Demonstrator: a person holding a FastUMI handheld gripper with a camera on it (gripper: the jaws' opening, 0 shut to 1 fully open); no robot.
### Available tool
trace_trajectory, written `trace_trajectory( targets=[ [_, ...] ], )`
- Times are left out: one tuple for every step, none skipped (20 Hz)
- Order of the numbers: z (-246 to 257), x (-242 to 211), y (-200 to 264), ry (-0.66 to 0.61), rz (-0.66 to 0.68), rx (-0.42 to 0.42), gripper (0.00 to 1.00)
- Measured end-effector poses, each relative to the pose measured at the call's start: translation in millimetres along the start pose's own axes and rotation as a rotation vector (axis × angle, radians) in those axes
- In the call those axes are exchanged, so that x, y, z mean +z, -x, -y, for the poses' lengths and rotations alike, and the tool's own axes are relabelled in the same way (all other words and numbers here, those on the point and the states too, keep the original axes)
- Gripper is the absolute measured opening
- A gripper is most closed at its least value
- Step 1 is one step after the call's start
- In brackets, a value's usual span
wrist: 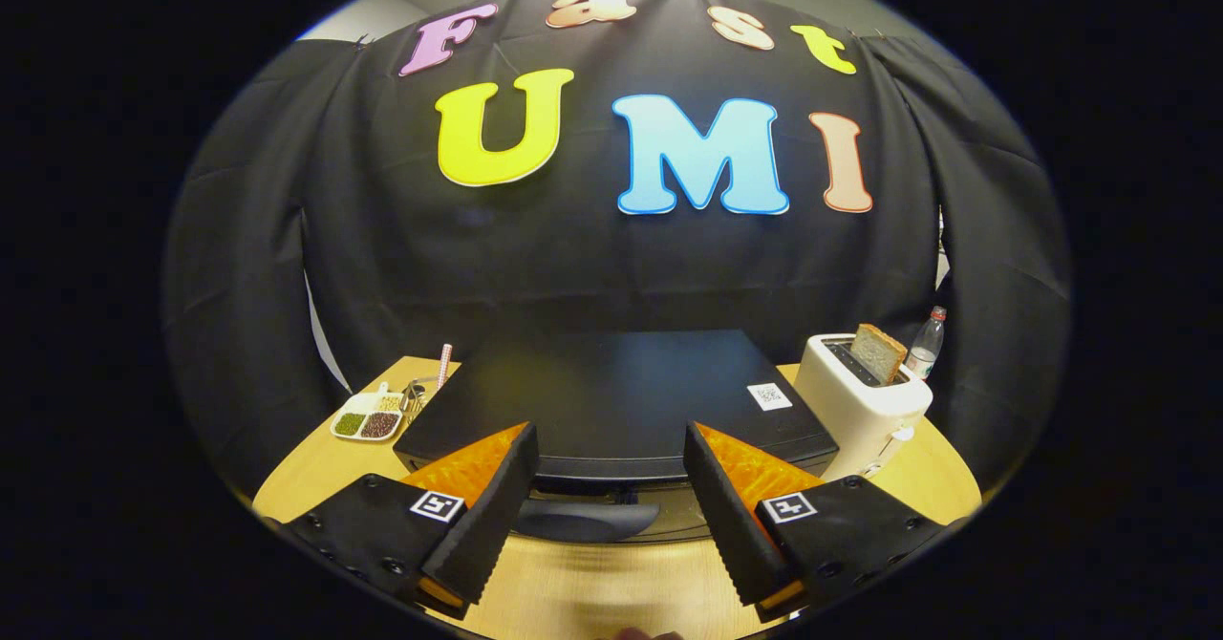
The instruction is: Open the toaster oven, put the food inside, and close the toaster oven door.
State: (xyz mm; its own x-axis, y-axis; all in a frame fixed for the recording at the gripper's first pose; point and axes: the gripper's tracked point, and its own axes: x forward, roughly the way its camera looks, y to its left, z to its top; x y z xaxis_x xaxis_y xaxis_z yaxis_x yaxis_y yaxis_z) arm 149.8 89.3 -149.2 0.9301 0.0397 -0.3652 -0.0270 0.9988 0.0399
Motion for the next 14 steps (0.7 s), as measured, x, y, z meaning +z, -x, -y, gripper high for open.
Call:
trace_trajectory(
  targets=[
    [-2, -7, -1, 0.004, -0.015, 0.004, 0.97],
    [-3, -12, -3, 0.007, -0.025, 0.005, 0.98],
    [-4, -18, -5, 0.01, -0.036, 0.007, 0.97],
    [-4, -22, -7, 0.013, -0.043, 0.009, 0.97],
    [-4, -25, -9, 0.018, -0.053, 0.012, 0.97],
    [-5, -30, -10, 0.026, -0.066, 0.014, 0.97],
    [-5, -34, -11, 0.034, -0.073, 0.012, 0.97],
    [-4, -35, -11, 0.039, -0.078, 0.013, 0.97],
    [-5, -35, -12, 0.037, -0.067, 0.012, 0.98],
    [-6, -38, -11, 0.037, -0.071, 0.015, 0.98],
    [-7, -38, -11, 0.041, -0.073, 0.017, 0.97],
    [-8, -38, -12, 0.041, -0.079, 0.022, 0.97],
    [-8, -39, -10, 0.035, -0.087, 0.026, 0.97],
    [-7, -40, -9, 0.027, -0.1, 0.031, 0.97]
  ],
)
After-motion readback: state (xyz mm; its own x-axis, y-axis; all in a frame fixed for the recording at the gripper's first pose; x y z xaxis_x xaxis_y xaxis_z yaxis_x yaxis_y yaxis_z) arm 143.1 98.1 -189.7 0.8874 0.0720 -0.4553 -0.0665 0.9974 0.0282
